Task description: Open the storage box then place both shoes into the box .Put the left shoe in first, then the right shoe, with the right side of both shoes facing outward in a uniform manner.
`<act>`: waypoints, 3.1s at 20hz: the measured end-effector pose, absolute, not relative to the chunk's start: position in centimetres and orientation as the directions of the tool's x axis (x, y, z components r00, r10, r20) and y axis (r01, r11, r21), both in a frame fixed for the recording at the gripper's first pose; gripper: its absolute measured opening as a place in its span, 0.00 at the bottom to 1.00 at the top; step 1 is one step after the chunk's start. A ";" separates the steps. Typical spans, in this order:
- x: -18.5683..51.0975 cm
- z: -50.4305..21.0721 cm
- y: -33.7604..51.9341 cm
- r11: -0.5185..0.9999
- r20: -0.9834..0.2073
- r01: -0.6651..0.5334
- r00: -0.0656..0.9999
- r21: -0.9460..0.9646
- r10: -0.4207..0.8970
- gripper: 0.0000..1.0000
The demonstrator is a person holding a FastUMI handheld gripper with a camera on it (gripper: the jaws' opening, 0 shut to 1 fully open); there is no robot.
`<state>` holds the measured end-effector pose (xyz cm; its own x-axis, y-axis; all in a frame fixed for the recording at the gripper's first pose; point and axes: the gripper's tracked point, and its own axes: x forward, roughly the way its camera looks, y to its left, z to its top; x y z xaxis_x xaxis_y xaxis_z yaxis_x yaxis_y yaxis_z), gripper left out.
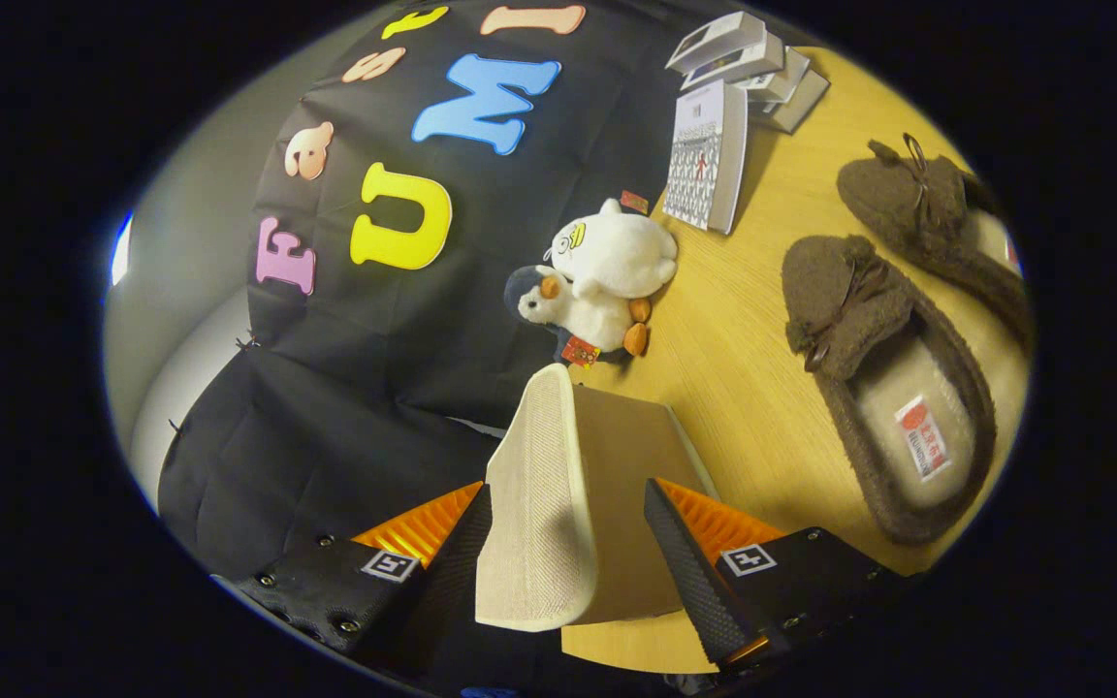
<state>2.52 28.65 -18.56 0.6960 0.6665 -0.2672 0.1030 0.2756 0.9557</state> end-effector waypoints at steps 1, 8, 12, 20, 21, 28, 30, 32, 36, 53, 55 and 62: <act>2.5 -18.9 29.1 0.254 -0.268 0.124 0.687 0.959 0.676 0.97; 1.9 -18.7 31.0 0.171 -0.235 0.161 0.634 0.972 0.737 0.79; 2.1 -18.6 30.9 0.183 -0.239 0.154 0.629 0.971 0.740 0.39; 2.3 -17.4 31.3 0.239 -0.235 0.077 0.611 0.968 0.756 0.02; 2.0 -16.8 31.2 0.244 -0.235 0.069 0.605 0.967 0.761 0.02; 2.0 -11.7 31.5 0.274 -0.207 -0.016 0.613 0.962 0.763 0.01; 1.9 -9.8 32.1 0.277 -0.193 -0.044 0.613 0.960 0.766 0.01; 1.8 -8.1 32.8 0.285 -0.185 -0.067 0.615 0.956 0.767 0.01; 1.2 -4.6 35.0 0.286 -0.164 -0.103 0.618 0.953 0.769 0.01; -3.3 2.6 50.7 0.429 -0.189 -0.391 0.520 0.814 0.833 0.02; -3.8 1.9 52.2 0.432 -0.197 -0.424 0.493 0.796 0.848 0.05; -5.4 2.6 53.0 0.479 -0.205 -0.639 0.456 0.602 0.866 0.97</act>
<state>-5.38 53.03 2.64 0.4561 0.8660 -0.2048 -0.6388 0.4789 0.6022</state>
